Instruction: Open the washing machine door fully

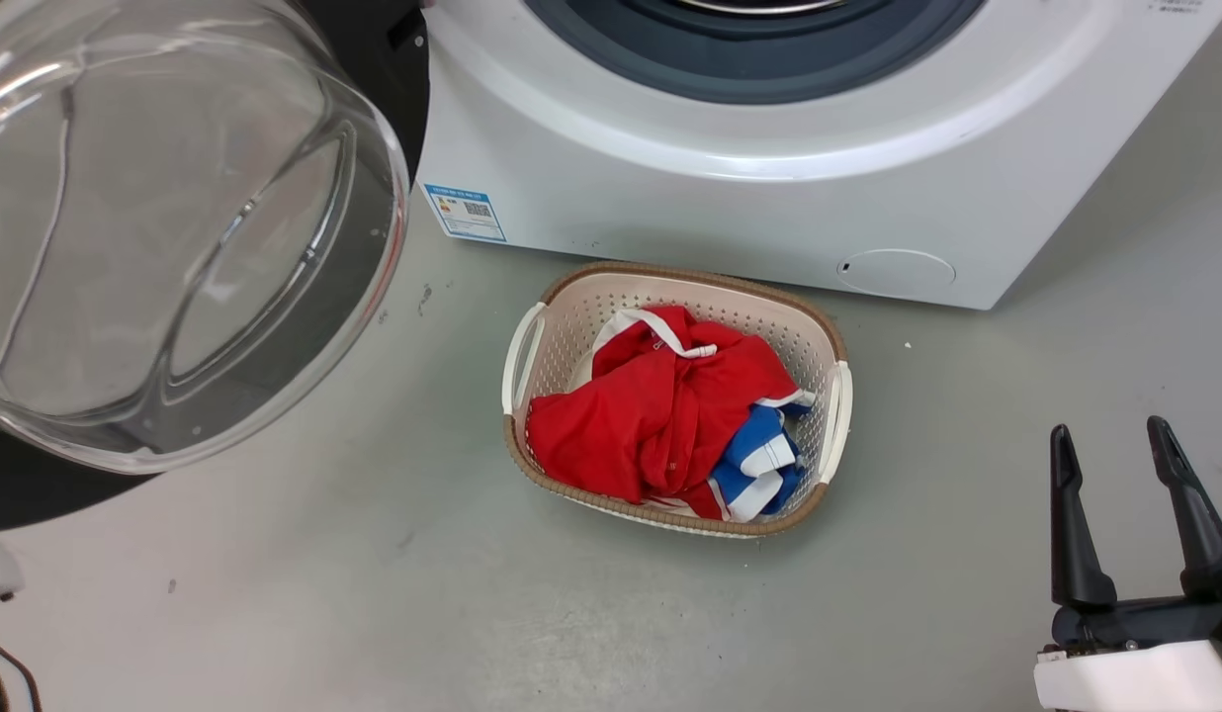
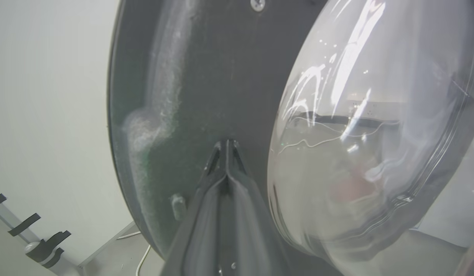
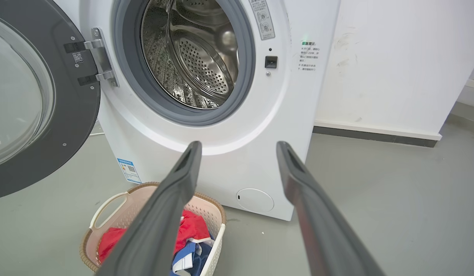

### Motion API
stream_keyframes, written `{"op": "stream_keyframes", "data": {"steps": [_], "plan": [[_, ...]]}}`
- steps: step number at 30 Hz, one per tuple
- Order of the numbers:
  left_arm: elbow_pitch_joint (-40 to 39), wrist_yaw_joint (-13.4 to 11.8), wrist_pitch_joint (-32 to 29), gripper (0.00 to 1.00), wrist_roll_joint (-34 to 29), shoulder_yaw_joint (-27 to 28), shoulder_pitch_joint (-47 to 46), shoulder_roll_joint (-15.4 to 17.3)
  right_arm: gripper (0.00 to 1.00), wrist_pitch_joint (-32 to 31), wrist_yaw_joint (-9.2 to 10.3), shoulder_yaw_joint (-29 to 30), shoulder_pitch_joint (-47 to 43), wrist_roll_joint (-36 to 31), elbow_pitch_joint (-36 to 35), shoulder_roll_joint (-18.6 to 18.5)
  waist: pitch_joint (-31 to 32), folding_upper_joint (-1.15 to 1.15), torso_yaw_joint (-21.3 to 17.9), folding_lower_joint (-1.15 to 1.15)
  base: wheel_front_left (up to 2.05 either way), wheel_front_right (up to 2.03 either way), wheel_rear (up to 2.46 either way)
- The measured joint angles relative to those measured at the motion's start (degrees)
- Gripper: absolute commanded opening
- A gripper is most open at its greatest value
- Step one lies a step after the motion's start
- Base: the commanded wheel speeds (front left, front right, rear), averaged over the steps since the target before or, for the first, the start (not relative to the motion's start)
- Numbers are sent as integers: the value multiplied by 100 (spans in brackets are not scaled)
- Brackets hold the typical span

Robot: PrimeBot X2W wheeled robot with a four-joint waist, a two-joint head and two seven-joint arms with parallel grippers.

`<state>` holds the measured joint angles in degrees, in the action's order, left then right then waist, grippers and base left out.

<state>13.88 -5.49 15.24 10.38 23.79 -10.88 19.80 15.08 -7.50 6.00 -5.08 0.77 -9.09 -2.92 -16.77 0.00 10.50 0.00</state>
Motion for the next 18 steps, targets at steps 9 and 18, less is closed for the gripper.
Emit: {"op": "stream_keyframes", "data": {"steps": [9, 18], "plan": [[664, 275, 0, 0, -47, 433, -542, 199, 100, 0, 0, 25, 131, -63, -87, 0, -276, 0, -72, 0, 0, 0, 0], [1221, 502, 0, 0, -113, 824, -997, 348, 100, 0, 0, 63, 255, -156, -208, 0, -549, 0, -128, 0, 0, 0, 0]]}}
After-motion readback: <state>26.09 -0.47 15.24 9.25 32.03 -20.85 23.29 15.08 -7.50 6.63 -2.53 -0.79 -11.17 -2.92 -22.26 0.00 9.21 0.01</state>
